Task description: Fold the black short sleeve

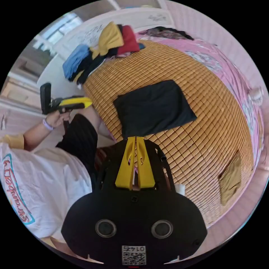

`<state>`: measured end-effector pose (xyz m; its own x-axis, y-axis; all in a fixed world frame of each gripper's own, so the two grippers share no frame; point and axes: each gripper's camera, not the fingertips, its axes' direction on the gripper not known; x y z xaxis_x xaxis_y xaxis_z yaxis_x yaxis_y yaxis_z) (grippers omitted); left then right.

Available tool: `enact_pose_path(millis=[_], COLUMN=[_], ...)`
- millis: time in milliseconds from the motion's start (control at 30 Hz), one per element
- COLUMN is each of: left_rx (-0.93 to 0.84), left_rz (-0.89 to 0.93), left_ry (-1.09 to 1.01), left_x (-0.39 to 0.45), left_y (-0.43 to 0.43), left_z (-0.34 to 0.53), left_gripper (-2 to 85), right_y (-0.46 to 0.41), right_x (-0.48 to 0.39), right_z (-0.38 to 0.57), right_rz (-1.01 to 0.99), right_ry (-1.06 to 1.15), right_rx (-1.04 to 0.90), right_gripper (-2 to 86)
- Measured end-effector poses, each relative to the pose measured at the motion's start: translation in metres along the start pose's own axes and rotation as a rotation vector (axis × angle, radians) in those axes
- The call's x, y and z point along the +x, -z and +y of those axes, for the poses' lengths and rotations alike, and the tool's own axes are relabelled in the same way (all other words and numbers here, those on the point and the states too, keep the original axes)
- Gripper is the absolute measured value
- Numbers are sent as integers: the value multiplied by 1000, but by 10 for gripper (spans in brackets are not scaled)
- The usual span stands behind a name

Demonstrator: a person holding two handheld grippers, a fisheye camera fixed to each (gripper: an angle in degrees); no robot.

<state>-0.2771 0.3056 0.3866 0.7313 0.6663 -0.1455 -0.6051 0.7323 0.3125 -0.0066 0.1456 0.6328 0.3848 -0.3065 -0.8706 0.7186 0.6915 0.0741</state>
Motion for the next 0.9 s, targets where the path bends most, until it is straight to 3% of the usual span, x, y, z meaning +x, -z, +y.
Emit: enact_pose_path(millis=[133, 167, 200, 300, 500, 733, 900], left_rx=[12, 14, 15, 16, 37, 41, 43], left_rz=[3, 0, -6, -2, 21, 26, 21], left_ry=[86, 92, 103, 133, 153, 169, 163], left_x=[-37, -40, -47, -60, -78, -98, -107], left_y=[7, 8, 10, 14, 29, 46, 55], left_z=[10, 11, 12, 14, 18, 22, 21], left_gripper=[-9, -8, -7, -3, 3, 19, 33], right_y=[16, 19, 21, 34, 58, 43, 33], right_x=[-174, -235, -288, -379, -450, -462, -461], right_z=[-73, -79, -80, -85, -117, -144, -163], right_rz=[373, 564, 789, 1142, 1247, 1340, 1525], right_ry=[545, 733, 893, 1117, 1168, 1179, 1139], right_rx=[-291, -368, -389, -309, -225, -336, -336], right_gripper=[-4, -4, -4, -5, -5, -5, -5])
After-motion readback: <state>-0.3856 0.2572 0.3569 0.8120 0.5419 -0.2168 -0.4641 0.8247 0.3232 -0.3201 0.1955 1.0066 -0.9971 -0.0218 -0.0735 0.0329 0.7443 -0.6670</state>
